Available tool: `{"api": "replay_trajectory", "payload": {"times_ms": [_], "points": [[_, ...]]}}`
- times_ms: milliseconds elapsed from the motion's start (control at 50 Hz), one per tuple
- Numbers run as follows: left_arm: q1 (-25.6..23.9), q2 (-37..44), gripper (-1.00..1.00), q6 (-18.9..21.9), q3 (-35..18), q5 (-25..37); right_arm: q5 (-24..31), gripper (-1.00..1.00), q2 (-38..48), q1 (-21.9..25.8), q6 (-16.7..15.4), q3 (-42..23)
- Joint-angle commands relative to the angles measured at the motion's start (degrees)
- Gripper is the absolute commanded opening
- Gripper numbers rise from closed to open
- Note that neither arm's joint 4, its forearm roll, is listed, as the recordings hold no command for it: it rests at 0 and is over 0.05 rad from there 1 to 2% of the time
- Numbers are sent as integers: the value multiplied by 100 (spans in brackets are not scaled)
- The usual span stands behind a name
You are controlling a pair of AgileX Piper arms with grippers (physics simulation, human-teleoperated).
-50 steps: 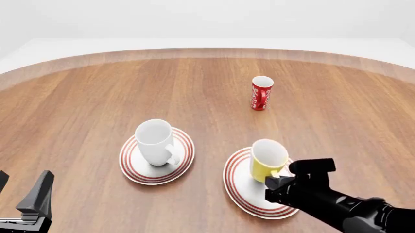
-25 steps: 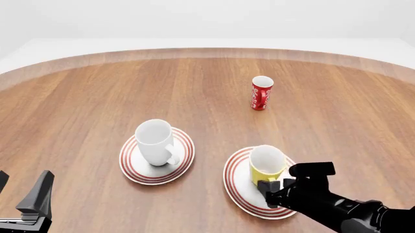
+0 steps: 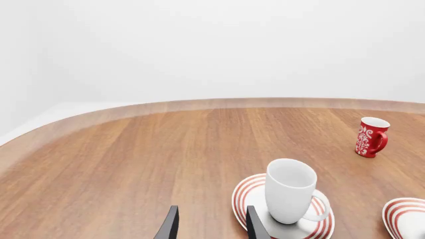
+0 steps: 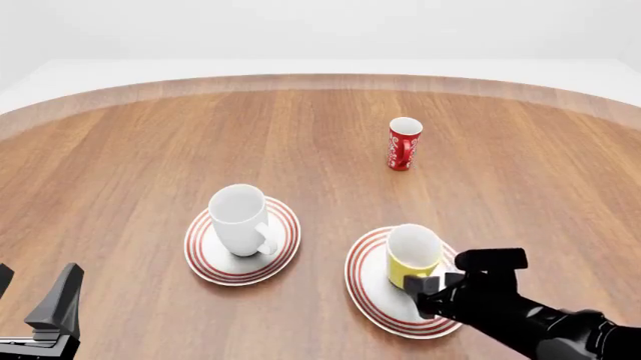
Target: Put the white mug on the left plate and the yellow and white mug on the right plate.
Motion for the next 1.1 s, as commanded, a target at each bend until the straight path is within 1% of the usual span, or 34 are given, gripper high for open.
{"api": "replay_trajectory", "payload": {"times_ms": [20,140,420,480,600,720,860,900,1020,1060,1080,1100], "points": [[0,0,100,0,0,0,489,100,-587,-46,-82,-90],[0,0,100,0,0,0,782,100,-930,-48,-89,-158],[0,0,100,0,0,0,2041,100,-2369,-78,-113,-607],[0,0,100,0,0,0,2354,100,-2865,-217,-315,-786],[0,0,100,0,0,0,2783,100,-3525,-417,-558,-1144],[0,0,100,0,0,0,3181,100,-4157,-571,-611,-1638],[0,0,100,0,0,0,3252,100,-4642,-714,-477,-1924],[0,0,100,0,0,0,3198,100,-4771,-739,-498,-1957],[0,0,100,0,0,0,2908,100,-5099,-721,-334,-1965],[0,0,100,0,0,0,2805,100,-5336,-685,-447,-1986],[0,0,100,0,0,0,2749,100,-5468,-665,-422,-1981],[0,0,100,0,0,0,2712,100,-5519,-667,-313,-1952]]}}
